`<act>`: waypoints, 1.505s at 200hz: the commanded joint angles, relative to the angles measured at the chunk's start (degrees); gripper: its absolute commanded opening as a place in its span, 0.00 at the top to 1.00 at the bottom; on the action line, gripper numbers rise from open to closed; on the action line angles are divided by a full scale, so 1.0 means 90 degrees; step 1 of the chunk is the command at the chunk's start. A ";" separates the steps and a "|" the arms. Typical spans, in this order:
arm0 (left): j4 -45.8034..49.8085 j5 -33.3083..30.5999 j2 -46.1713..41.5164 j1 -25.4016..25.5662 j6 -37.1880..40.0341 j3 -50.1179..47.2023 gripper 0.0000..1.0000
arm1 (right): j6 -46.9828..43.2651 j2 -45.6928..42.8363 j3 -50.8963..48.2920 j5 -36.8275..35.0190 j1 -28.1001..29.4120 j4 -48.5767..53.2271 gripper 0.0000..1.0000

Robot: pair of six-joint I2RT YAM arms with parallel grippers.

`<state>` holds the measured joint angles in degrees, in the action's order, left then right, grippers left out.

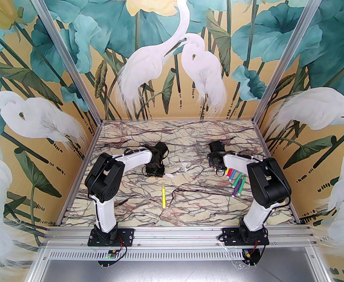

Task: Open the pen caps

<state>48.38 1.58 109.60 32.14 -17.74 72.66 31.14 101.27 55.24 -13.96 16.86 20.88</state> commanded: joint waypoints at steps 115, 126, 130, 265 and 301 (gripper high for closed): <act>-0.0811 0.0248 -0.0983 0.0042 0.0066 -0.0417 0.68 | -0.0228 -0.1032 0.0027 -0.0082 0.0066 0.0489 0.60; -0.0912 0.0287 -0.1044 0.0042 0.0056 -0.0453 0.66 | -0.0269 -0.1183 -0.0007 -0.0076 0.0139 0.0556 0.59; -0.0946 0.0316 -0.1072 0.0042 0.0055 -0.0472 0.63 | -0.0288 -0.1240 -0.0018 -0.0071 0.0170 0.0592 0.59; -0.2155 0.0548 -0.2771 -0.1009 -0.0079 -0.1750 0.31 | 0.0127 -0.2983 -0.0620 0.0547 0.2493 0.1692 0.52; -0.2222 0.0430 -0.3092 -0.1273 -0.0108 -0.2062 0.28 | 0.0581 -0.2945 -0.0585 0.0692 0.3277 0.1694 0.52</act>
<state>30.76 4.86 84.27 21.89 -18.06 55.81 32.25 75.02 50.06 -9.13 42.57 34.85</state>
